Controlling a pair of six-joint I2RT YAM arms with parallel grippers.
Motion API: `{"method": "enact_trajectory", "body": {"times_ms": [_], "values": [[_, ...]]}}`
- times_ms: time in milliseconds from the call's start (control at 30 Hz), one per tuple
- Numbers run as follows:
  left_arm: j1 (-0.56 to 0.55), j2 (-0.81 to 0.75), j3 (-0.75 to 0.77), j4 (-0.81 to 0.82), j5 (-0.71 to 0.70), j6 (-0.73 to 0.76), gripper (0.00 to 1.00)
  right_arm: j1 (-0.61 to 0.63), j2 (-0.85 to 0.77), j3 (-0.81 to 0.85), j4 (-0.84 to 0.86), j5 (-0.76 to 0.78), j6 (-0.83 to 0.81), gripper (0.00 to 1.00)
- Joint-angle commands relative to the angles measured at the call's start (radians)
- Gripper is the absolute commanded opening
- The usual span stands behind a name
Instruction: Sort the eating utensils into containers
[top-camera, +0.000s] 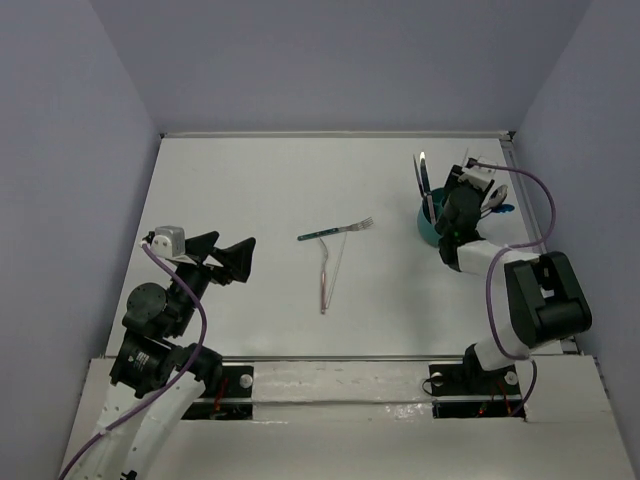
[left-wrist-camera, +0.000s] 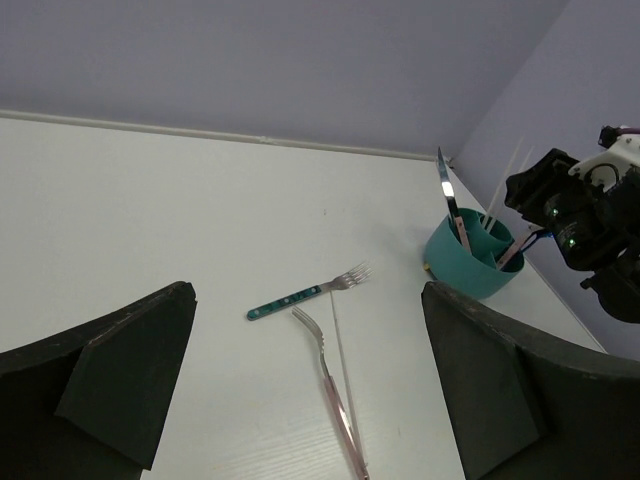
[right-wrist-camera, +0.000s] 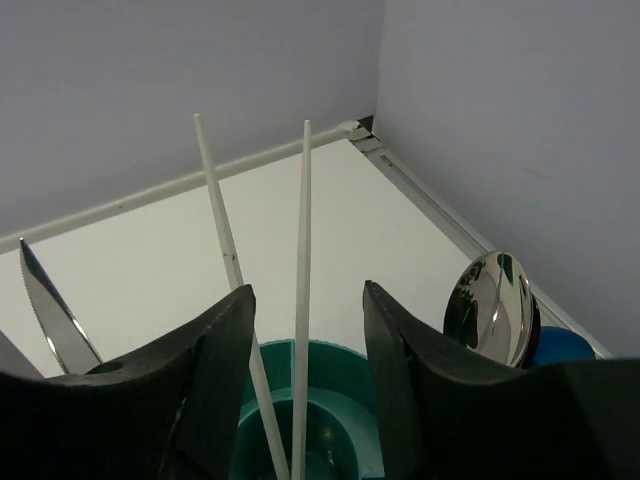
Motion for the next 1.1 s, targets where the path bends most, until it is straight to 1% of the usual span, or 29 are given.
{"method": "enact_trajectory", "body": {"times_ms": [0,100,167,200,233,267,300,400,433,500,533,567,633,700,733,867,1000,1067], "values": [[-0.007,0.005,0.027,0.039,0.007,0.01,0.99,0.007,-0.104,0.013,-0.087,-0.034,0.092,0.58],[-0.007,0.005,0.026,0.034,0.007,0.008,0.99,0.016,-0.203,0.032,-0.217,-0.063,0.152,0.6],[-0.007,0.005,0.026,0.034,0.007,0.007,0.99,0.027,-0.233,0.049,-0.376,-0.098,0.237,0.6],[-0.007,0.005,0.026,0.034,0.007,0.007,0.99,0.038,-0.327,0.065,-0.5,-0.13,0.272,0.6],[0.002,0.002,0.026,0.036,0.007,0.007,0.99,0.083,-0.398,0.066,-0.641,-0.229,0.353,0.6],[0.002,0.002,0.026,0.036,0.007,0.007,0.99,0.084,-0.398,0.066,-0.642,-0.265,0.381,0.6],[0.002,0.002,0.026,0.037,0.007,0.005,0.99,0.132,-0.418,0.066,-0.734,-0.299,0.404,0.61],[0.002,0.003,0.024,0.037,0.007,0.005,0.99,0.249,-0.412,0.063,-0.842,-0.34,0.473,0.62],[0.002,0.006,0.024,0.036,0.007,0.004,0.99,0.324,-0.385,0.072,-0.907,-0.344,0.494,0.62],[0.002,0.014,0.024,0.036,0.041,0.004,0.99,0.401,-0.324,0.093,-0.989,-0.383,0.576,0.62],[0.002,0.015,0.024,0.036,0.041,0.004,0.99,0.401,-0.323,0.098,-1.0,-0.383,0.576,0.62],[0.002,0.018,0.024,0.036,0.041,0.004,0.99,0.445,-0.276,0.107,-1.007,-0.394,0.599,0.62],[0.002,0.02,0.024,0.034,0.041,0.005,0.99,0.486,-0.218,0.157,-1.044,-0.397,0.611,0.61],[0.002,0.02,0.026,0.033,0.038,0.004,0.99,0.535,-0.121,0.199,-1.084,-0.391,0.62,0.61],[0.002,0.019,0.023,0.034,0.038,0.004,0.99,0.559,-0.055,0.246,-1.101,-0.402,0.623,0.61],[0.002,0.023,0.023,0.034,0.042,0.005,0.99,0.588,0.072,0.328,-1.144,-0.399,0.631,0.61],[0.011,0.025,0.023,0.034,0.041,0.005,0.99,0.598,0.137,0.348,-1.097,-0.428,0.639,0.6],[0.011,0.026,0.023,0.034,0.042,0.005,0.99,0.598,0.169,0.362,-1.1,-0.428,0.639,0.6]]}}
